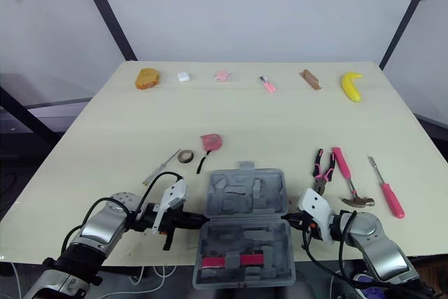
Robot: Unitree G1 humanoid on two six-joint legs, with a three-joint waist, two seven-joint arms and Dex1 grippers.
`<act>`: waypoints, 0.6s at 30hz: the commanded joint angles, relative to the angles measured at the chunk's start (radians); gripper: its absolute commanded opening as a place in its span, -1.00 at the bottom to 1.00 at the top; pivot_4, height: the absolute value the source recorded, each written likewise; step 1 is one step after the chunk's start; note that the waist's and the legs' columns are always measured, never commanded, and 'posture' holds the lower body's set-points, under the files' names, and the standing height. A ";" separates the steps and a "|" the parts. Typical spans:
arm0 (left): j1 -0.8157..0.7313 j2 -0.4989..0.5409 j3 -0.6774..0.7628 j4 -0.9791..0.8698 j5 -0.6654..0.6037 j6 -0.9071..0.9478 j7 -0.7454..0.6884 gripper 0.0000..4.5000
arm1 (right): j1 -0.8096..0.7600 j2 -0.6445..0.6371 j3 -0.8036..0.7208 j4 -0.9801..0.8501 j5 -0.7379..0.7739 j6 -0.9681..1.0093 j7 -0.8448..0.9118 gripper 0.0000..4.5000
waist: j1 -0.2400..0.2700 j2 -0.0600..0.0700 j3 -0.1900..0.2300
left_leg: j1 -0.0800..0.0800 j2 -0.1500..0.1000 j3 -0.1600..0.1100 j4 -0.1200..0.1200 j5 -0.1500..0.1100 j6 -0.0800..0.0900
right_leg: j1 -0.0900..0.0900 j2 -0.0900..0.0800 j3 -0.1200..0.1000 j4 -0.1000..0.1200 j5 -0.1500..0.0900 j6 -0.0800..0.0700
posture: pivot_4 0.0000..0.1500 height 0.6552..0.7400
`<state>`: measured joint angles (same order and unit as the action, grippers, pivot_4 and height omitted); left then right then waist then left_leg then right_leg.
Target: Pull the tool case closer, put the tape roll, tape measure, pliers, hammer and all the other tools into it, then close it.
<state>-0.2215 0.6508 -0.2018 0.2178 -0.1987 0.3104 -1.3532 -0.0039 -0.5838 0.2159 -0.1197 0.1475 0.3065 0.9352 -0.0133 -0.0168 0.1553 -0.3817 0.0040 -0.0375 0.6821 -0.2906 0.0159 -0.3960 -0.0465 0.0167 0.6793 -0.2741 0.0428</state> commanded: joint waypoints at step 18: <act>0.031 0.012 -0.037 -0.013 0.004 0.007 -0.018 -1.00 | 0.010 -0.019 0.013 -0.024 0.007 0.014 0.021 -1.00 | 0.000 0.000 0.000 | 0.000 0.000 0.000 0.000 0.000 0.000 | 0.000 0.000 0.000 0.000 0.000 0.000 | 1.00 1.00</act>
<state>-0.2160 0.6521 -0.2054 0.2146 -0.1997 0.3058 -1.3531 0.0026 -0.5957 0.2204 -0.1341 0.1555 0.3241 0.9524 -0.0133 -0.0167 0.1553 -0.3817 0.0040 -0.0374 0.6821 -0.2907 0.0159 -0.3960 -0.0465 0.0167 0.6792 -0.2741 0.0428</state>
